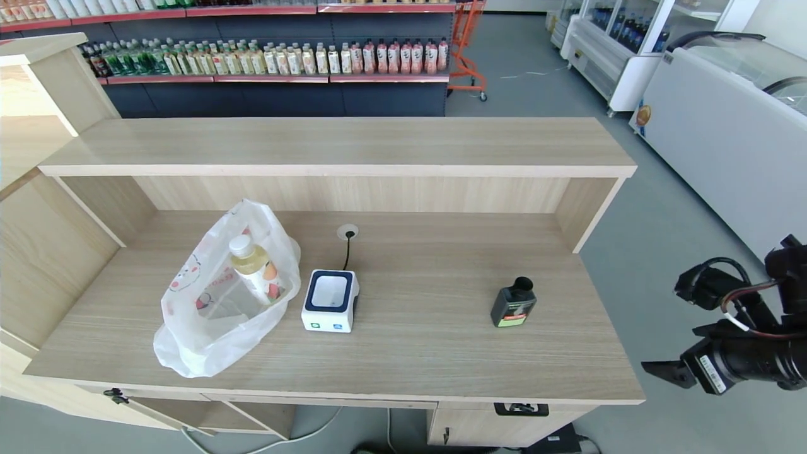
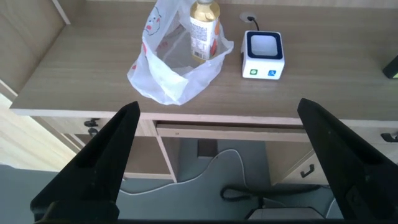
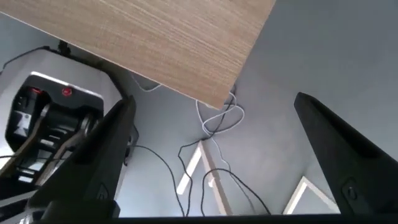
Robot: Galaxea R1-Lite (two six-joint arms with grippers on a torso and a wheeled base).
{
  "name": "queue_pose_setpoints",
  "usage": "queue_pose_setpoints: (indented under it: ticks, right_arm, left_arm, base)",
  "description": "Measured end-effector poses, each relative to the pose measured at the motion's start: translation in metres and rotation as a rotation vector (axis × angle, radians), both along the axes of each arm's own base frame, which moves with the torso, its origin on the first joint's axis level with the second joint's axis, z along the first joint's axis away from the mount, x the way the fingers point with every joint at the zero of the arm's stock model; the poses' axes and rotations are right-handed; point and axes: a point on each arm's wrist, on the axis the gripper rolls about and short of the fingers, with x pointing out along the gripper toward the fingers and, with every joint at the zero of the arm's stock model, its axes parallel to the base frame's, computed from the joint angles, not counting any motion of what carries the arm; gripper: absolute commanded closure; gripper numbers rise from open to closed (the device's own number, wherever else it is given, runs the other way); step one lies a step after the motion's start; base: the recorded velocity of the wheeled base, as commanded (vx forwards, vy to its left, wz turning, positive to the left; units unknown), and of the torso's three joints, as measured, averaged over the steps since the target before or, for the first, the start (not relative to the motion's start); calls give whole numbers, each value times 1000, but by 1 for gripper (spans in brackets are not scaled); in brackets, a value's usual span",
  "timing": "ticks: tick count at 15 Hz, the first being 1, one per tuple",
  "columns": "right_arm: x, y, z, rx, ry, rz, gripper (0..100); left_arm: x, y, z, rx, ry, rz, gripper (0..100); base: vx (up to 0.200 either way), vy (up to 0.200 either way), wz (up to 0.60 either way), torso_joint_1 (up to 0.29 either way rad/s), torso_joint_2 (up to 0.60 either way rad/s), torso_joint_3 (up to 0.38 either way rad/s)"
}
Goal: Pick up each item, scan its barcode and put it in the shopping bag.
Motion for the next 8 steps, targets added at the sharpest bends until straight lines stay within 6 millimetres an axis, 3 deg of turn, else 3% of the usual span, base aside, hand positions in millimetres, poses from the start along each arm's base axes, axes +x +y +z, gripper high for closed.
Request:
queue_pose_setpoints:
  ticks: [3, 8]
  right_arm:
    - [33, 10, -17, -55, -76, 165, 0]
    - [67, 31, -51, -60, -84, 351, 0]
  left_arm:
    - [0, 0, 0, 0, 0, 0, 0]
    - [0, 0, 0, 0, 0, 0, 0]
  base:
    - [0, 0, 0, 0, 0, 0]
    - [0, 0, 0, 0, 0, 0]
